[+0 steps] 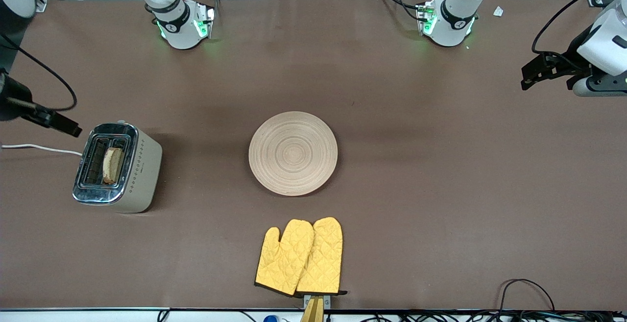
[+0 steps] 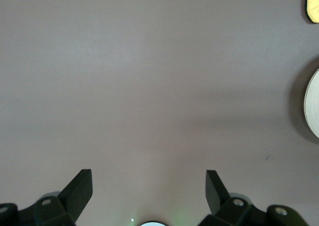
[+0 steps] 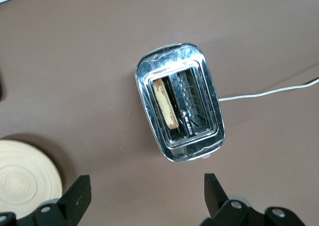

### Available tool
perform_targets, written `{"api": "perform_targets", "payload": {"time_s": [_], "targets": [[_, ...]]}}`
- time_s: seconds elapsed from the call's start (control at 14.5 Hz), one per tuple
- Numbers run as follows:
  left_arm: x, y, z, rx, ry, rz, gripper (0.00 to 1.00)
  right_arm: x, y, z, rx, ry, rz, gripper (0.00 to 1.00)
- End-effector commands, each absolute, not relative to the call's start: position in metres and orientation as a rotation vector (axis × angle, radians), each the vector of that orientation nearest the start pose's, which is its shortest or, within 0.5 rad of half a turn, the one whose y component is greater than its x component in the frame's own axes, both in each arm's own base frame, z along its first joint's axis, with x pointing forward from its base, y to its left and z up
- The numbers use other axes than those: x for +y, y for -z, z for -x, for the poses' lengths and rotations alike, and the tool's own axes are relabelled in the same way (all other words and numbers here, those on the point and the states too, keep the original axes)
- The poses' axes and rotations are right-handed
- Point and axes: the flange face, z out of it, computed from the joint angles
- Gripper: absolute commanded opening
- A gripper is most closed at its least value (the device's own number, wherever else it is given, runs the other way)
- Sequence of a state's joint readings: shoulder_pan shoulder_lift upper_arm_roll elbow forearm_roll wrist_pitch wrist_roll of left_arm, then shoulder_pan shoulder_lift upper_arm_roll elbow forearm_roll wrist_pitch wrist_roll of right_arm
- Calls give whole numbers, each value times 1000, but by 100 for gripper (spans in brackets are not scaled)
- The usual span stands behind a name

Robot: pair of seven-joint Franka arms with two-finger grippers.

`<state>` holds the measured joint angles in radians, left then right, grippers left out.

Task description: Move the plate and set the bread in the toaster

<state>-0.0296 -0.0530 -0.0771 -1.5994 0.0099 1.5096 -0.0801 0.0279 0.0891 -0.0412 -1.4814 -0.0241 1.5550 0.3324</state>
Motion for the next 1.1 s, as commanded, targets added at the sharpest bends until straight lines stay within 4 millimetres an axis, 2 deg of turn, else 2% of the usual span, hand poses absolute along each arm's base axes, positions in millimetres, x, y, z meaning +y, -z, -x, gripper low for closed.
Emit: {"api": "perform_targets", "payload": {"time_s": [0.0, 0.28, 0.55, 0.69, 0.96, 1.03], "targets": [[-56, -641, -525, 32, -36, 3122, 100, 0, -618, -548, 494, 15, 3075, 100], [-54, -640, -525, 34, -40, 3117, 100, 3, -617, -533, 468, 71, 3051, 100], [-55, -650, -528, 48, -5, 3120, 100, -5, -617, -535, 236, 104, 3078, 100], [-54, -652, -529, 46, 3, 3120, 100, -5, -617, -535, 212, 105, 3083, 100], [-57, -656, -525, 63, -14, 3061, 100, -36, -622, -536, 137, 123, 3106, 100], [-57, -657, -525, 58, -11, 3060, 100, -38, -629, -535, 143, 135, 3113, 100]]}}
